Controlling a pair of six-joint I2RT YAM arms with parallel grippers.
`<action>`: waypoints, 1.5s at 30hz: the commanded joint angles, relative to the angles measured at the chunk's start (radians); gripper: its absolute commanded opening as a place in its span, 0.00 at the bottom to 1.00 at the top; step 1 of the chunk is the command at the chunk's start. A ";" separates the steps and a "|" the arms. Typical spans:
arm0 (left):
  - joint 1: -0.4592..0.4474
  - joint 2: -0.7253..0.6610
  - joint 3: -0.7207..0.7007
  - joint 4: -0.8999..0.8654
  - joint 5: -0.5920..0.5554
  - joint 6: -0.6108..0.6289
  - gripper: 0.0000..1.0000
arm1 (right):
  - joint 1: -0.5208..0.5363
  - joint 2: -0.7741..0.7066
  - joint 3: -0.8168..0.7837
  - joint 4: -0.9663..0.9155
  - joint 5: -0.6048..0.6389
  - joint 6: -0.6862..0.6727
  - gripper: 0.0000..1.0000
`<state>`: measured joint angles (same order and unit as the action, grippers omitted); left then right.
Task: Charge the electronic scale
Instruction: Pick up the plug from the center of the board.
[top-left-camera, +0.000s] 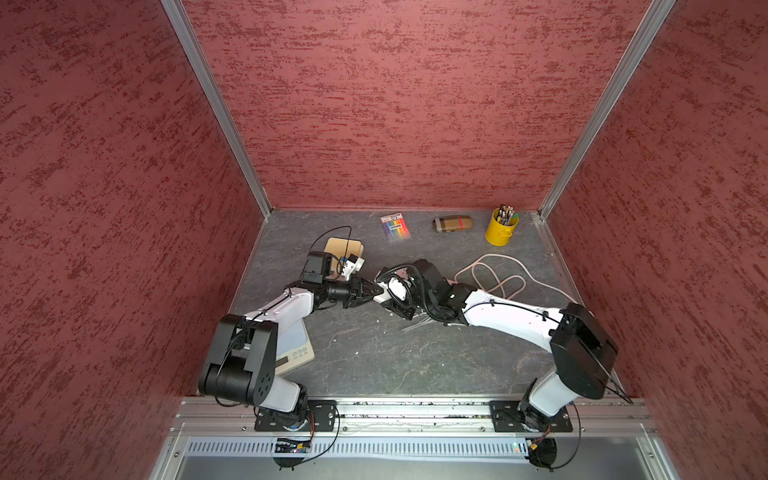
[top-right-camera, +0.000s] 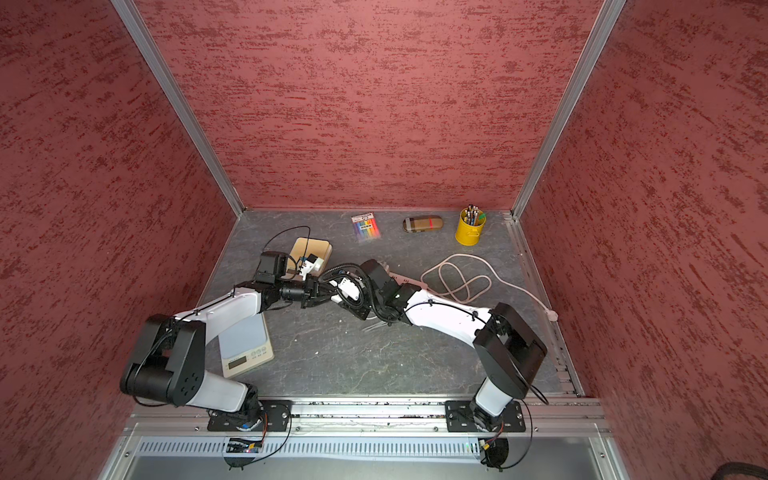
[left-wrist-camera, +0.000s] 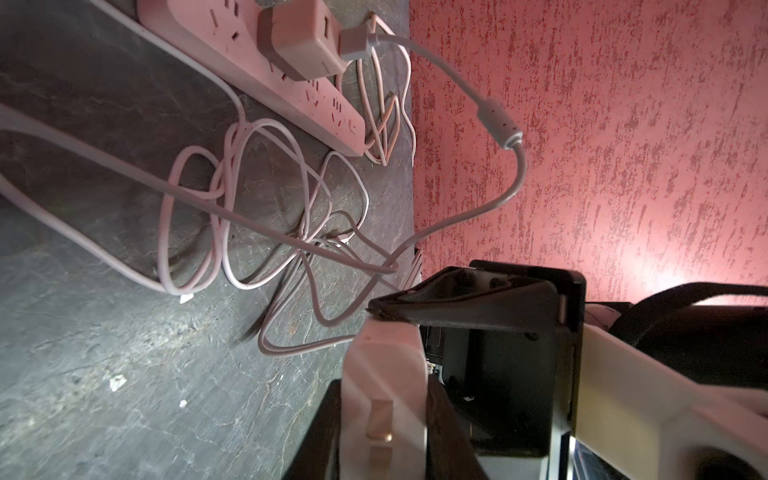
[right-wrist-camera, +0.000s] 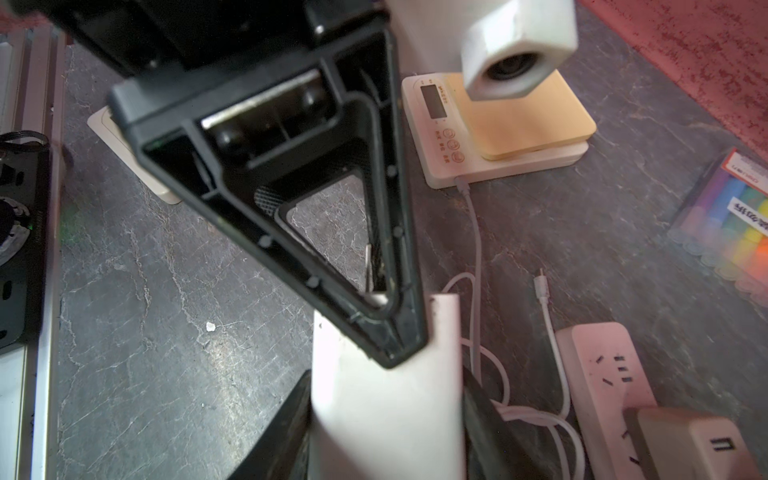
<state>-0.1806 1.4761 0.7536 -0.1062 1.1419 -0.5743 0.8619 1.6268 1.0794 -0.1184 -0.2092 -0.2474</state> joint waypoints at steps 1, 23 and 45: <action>-0.017 -0.002 0.029 -0.002 0.057 -0.020 0.17 | 0.000 -0.034 0.014 0.055 0.033 0.006 0.37; 0.056 -0.167 0.043 0.486 -0.089 -0.291 0.13 | -0.178 -0.298 -0.224 0.633 -0.191 0.973 0.69; 0.036 -0.204 0.021 0.709 -0.075 -0.426 0.14 | -0.193 -0.094 -0.215 1.017 -0.320 1.255 0.62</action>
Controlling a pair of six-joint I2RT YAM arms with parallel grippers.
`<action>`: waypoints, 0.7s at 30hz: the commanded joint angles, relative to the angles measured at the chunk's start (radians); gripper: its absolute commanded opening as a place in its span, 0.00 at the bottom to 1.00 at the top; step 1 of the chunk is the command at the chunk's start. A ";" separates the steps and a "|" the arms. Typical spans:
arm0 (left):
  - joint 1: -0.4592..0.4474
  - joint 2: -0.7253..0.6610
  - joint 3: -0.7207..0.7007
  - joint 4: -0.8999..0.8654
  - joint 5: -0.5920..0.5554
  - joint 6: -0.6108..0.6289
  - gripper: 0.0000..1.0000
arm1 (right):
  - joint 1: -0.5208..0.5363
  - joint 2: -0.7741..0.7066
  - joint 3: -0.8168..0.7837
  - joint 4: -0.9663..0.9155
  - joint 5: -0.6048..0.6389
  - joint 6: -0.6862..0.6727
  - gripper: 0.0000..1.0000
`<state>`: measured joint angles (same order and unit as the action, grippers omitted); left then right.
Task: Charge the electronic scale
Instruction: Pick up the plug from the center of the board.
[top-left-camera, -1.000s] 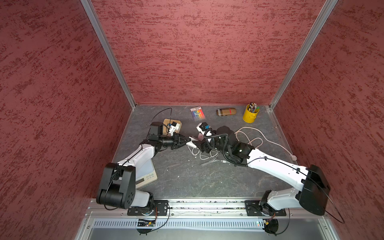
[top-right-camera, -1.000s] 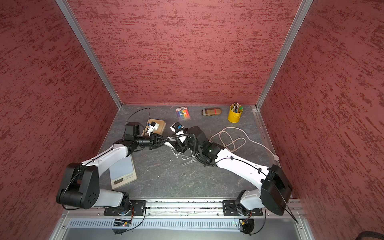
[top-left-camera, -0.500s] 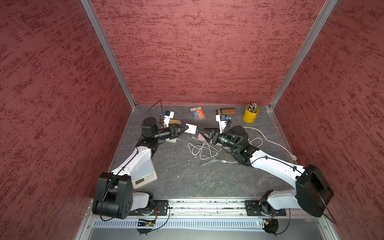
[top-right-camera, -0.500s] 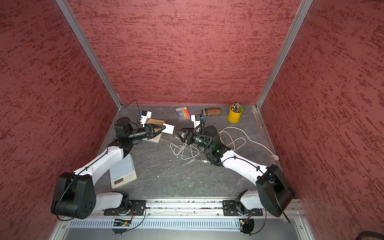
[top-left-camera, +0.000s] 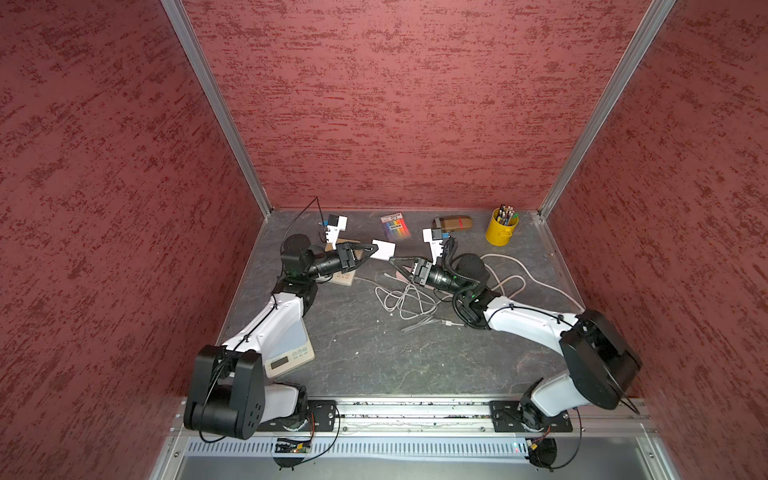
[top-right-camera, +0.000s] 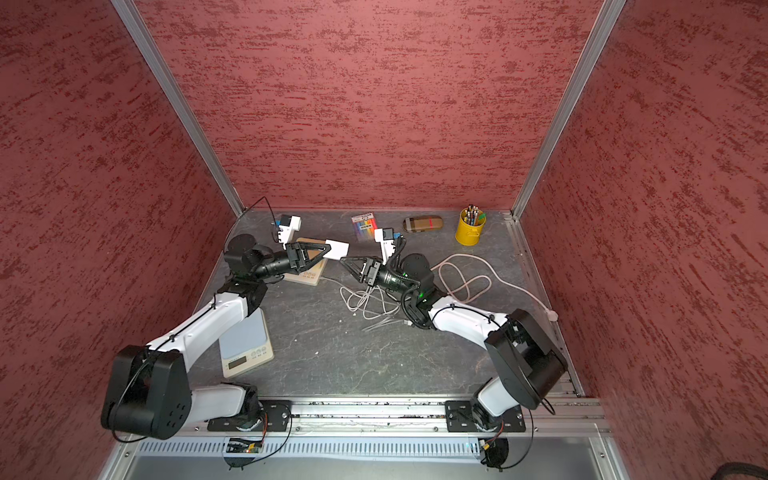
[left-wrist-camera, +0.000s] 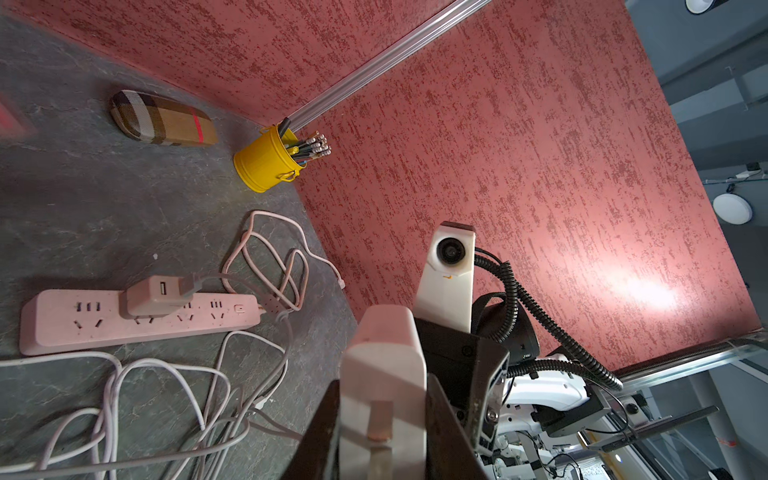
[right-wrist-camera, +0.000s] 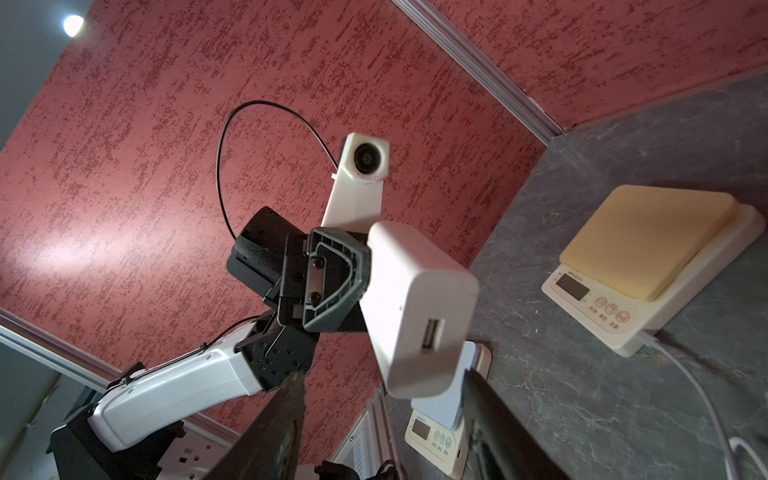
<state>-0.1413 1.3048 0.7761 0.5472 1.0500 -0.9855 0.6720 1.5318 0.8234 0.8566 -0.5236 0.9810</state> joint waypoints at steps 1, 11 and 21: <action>-0.004 -0.036 -0.002 0.056 0.018 -0.015 0.14 | -0.004 0.005 0.047 0.036 -0.001 0.025 0.62; -0.033 -0.032 -0.002 0.060 0.044 -0.022 0.13 | -0.015 0.085 0.074 0.216 -0.077 0.119 0.54; -0.037 -0.044 0.001 0.013 0.082 0.022 0.29 | -0.055 0.081 0.056 0.313 -0.154 0.099 0.12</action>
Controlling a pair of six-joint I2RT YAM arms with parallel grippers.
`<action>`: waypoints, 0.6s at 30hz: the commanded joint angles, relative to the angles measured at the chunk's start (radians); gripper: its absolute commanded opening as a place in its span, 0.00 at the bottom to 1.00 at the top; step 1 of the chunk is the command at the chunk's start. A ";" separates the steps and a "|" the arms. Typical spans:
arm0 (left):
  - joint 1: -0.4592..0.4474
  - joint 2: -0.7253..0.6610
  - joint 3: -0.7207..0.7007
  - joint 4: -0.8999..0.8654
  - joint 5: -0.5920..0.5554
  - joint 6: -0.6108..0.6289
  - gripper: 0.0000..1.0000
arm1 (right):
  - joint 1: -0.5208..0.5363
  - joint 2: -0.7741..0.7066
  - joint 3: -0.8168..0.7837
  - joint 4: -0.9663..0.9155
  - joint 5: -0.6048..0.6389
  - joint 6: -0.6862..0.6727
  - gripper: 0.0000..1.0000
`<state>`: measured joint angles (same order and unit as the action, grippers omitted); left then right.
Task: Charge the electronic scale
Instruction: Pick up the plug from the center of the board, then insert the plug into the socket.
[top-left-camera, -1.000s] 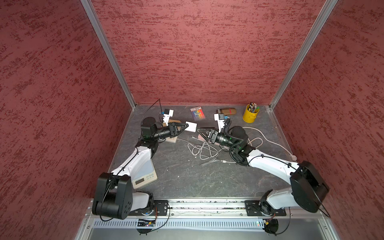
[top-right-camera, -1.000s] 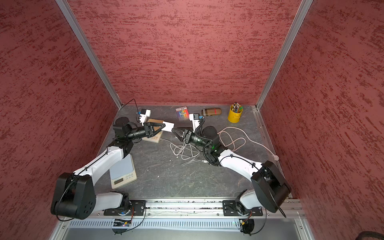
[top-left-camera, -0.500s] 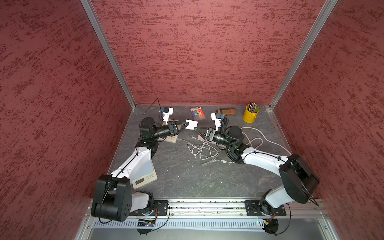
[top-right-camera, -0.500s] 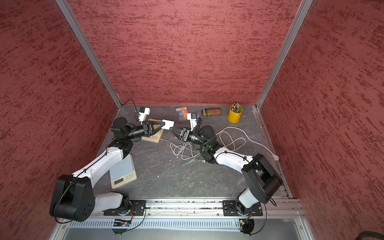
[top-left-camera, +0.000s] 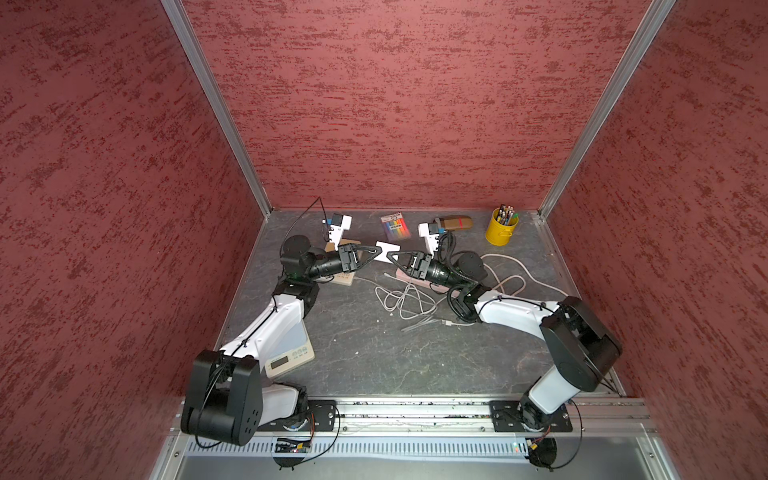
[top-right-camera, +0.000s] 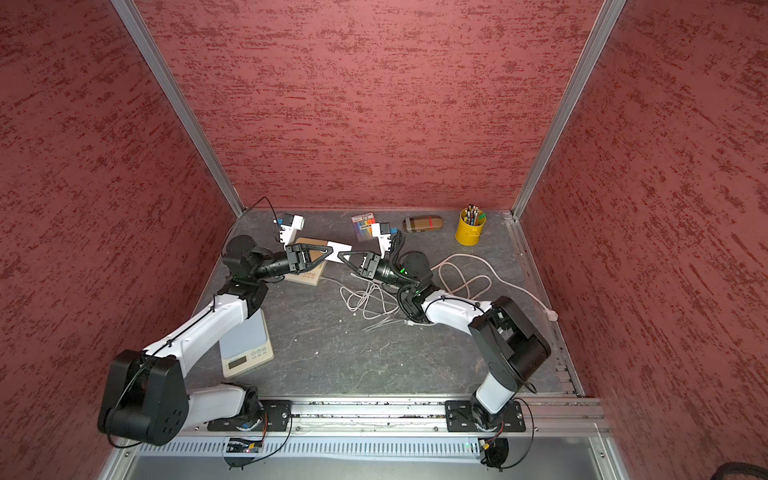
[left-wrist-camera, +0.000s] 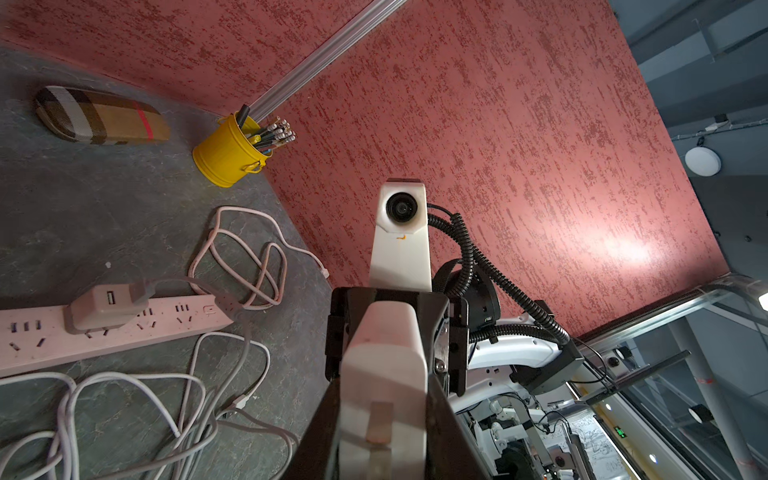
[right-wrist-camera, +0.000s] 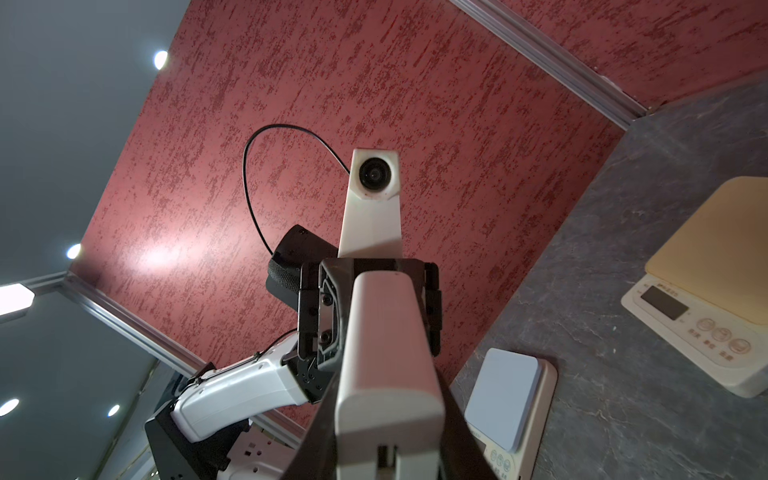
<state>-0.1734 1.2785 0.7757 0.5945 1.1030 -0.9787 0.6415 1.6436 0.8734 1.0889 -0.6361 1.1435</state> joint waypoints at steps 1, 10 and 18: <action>-0.005 -0.022 0.003 -0.040 0.037 0.031 0.37 | -0.033 -0.044 0.004 0.060 -0.056 -0.091 0.11; 0.092 -0.109 0.104 -0.619 -0.026 0.420 0.59 | -0.161 -0.230 0.391 -1.309 -0.064 -1.111 0.09; 0.054 -0.013 0.172 -0.810 -0.171 0.560 0.59 | -0.163 -0.259 0.542 -1.843 0.341 -1.676 0.02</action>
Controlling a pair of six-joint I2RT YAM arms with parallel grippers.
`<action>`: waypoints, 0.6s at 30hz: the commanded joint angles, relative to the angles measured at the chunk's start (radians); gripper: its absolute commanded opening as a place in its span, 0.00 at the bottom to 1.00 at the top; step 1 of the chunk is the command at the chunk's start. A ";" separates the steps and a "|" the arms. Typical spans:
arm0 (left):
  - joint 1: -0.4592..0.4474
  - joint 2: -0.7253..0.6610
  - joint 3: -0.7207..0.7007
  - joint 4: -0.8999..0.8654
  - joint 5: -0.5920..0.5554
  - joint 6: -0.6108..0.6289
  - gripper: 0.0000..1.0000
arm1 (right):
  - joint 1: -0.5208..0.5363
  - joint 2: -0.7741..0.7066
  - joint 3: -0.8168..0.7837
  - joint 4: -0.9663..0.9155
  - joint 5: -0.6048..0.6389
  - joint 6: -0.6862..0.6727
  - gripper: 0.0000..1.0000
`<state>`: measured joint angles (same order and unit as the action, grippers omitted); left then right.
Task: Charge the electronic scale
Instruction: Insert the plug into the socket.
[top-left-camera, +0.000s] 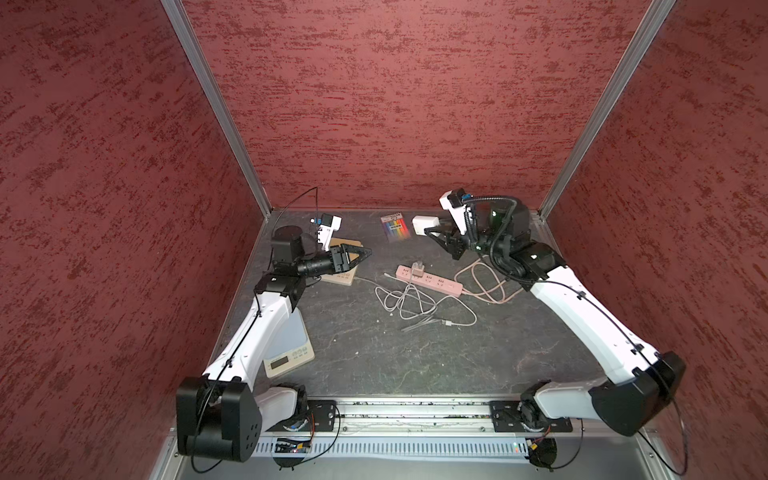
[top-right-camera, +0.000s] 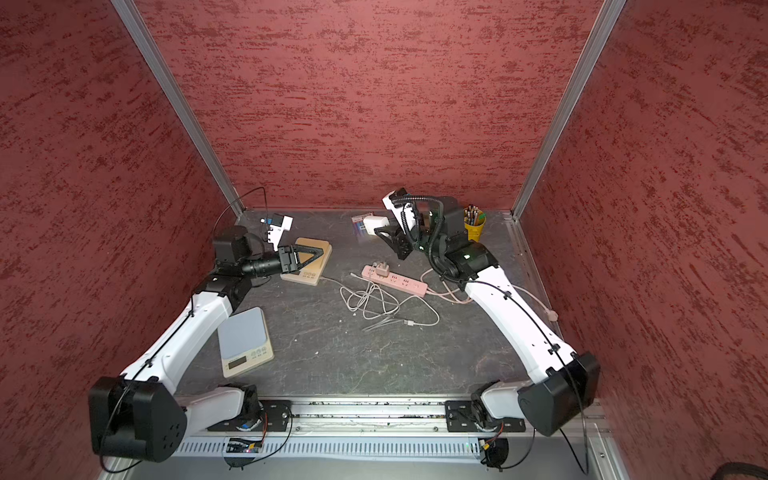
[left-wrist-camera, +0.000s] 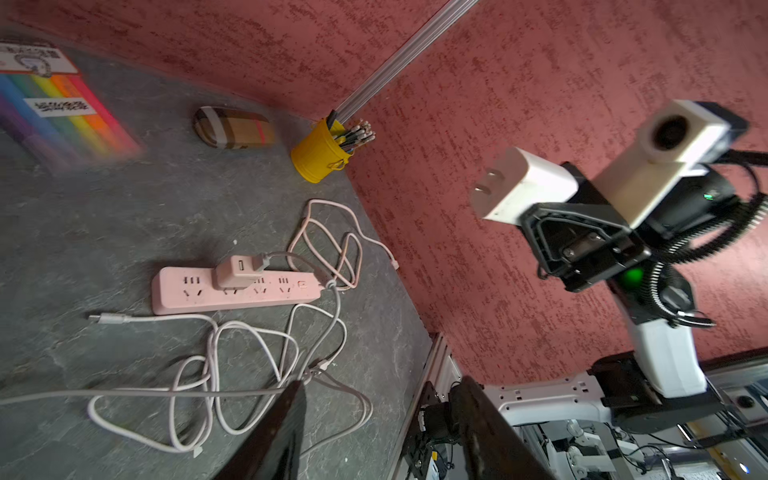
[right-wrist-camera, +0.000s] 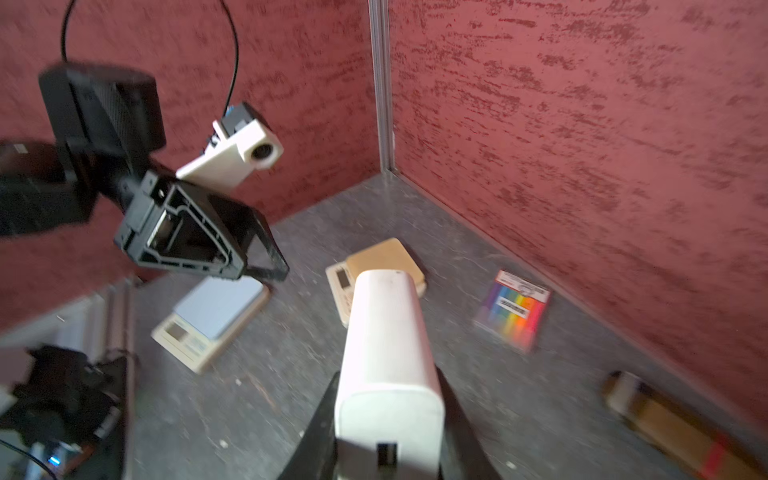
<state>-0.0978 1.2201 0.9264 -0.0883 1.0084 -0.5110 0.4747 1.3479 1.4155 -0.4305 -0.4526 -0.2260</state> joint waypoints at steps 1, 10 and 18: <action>-0.035 0.070 0.039 -0.164 -0.103 0.105 0.58 | 0.004 0.054 0.005 -0.371 0.177 -0.349 0.02; -0.089 0.199 0.111 -0.300 -0.196 0.201 0.57 | -0.051 0.213 0.015 -0.503 0.268 -0.489 0.00; -0.085 0.279 0.126 -0.278 -0.175 0.215 0.58 | -0.129 0.365 0.049 -0.473 0.170 -0.512 0.00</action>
<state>-0.1814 1.4765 1.0275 -0.3676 0.8291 -0.3260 0.3611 1.6497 1.4349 -0.9051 -0.2356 -0.6979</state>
